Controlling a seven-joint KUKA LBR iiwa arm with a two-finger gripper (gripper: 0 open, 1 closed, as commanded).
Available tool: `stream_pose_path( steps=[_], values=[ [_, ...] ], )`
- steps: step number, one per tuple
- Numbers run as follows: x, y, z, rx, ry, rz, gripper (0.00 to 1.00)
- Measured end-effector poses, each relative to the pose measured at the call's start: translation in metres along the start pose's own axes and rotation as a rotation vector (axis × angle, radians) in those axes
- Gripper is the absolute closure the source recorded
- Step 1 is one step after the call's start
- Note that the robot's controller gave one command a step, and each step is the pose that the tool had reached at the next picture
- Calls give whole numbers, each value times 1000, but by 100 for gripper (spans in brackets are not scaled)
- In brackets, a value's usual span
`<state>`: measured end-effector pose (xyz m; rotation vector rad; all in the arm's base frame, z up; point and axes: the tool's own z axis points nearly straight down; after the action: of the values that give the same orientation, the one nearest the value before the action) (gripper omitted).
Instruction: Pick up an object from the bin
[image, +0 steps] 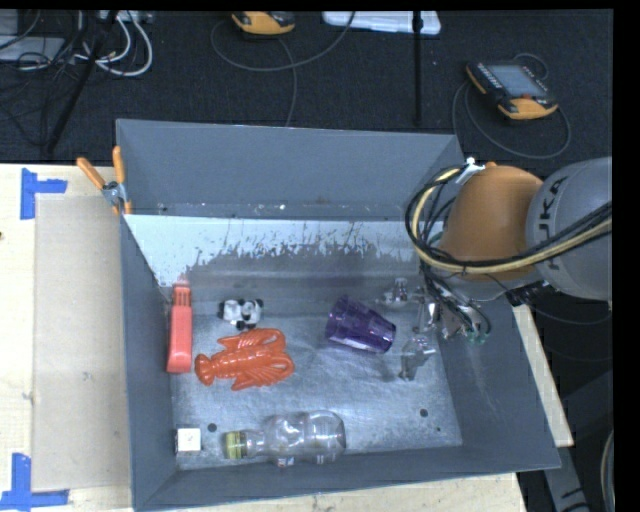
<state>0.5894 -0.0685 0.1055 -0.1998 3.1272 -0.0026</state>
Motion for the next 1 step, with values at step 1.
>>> stream_pose_path(
  steps=[1],
  values=[
    [5,34,19,-2,8,18,0]
  ],
)
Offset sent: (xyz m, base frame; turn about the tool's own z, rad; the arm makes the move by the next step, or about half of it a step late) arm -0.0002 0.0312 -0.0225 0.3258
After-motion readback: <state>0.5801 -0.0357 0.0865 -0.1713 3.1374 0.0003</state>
